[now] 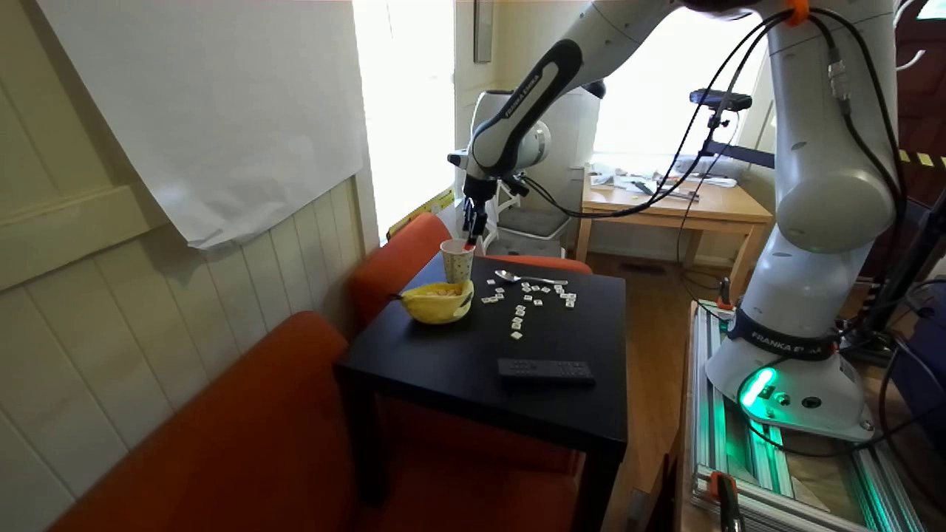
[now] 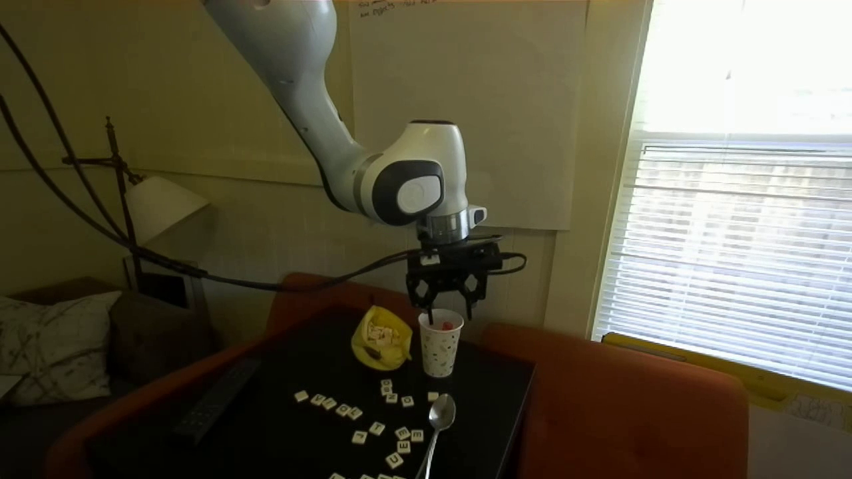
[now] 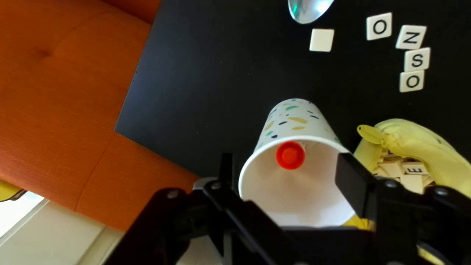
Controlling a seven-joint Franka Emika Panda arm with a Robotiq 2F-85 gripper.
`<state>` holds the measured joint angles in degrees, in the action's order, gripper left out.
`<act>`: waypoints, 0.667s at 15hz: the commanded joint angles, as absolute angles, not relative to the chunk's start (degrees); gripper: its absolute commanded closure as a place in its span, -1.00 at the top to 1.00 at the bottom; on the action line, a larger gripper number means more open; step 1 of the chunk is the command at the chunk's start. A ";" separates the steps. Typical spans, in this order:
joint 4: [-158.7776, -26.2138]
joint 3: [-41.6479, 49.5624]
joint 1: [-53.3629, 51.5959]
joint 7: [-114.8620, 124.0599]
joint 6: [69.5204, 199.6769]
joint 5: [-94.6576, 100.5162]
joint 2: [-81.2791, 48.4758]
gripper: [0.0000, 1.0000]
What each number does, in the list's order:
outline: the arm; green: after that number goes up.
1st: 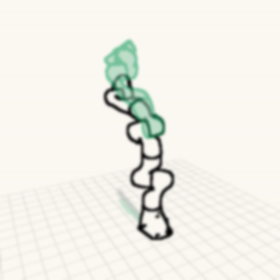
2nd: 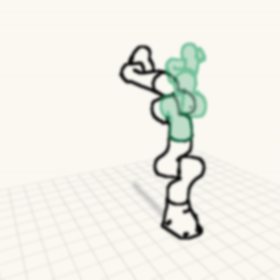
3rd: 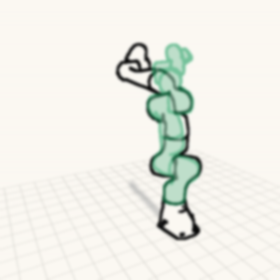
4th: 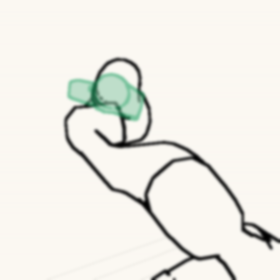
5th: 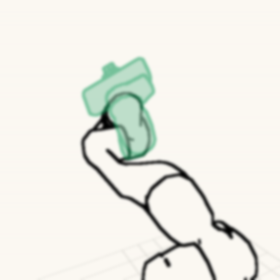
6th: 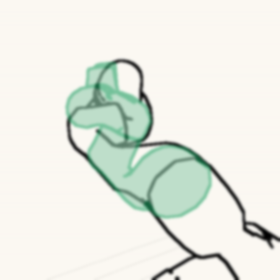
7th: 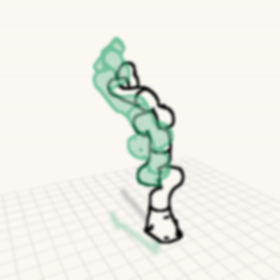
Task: Remove the red marker from the cup and place it on the table.
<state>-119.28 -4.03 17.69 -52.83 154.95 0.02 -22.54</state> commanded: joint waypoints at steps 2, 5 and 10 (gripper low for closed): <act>-116.69 -5.19 18.46 -57.13 152.40 -3.05 -24.41 0.38; -116.01 -4.98 18.17 -57.38 152.34 -2.94 -25.27 0.44; -115.14 -4.76 18.10 -57.20 151.79 -2.62 -25.78 0.10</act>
<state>-117.28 -4.49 17.71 -55.24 153.44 -1.23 -24.36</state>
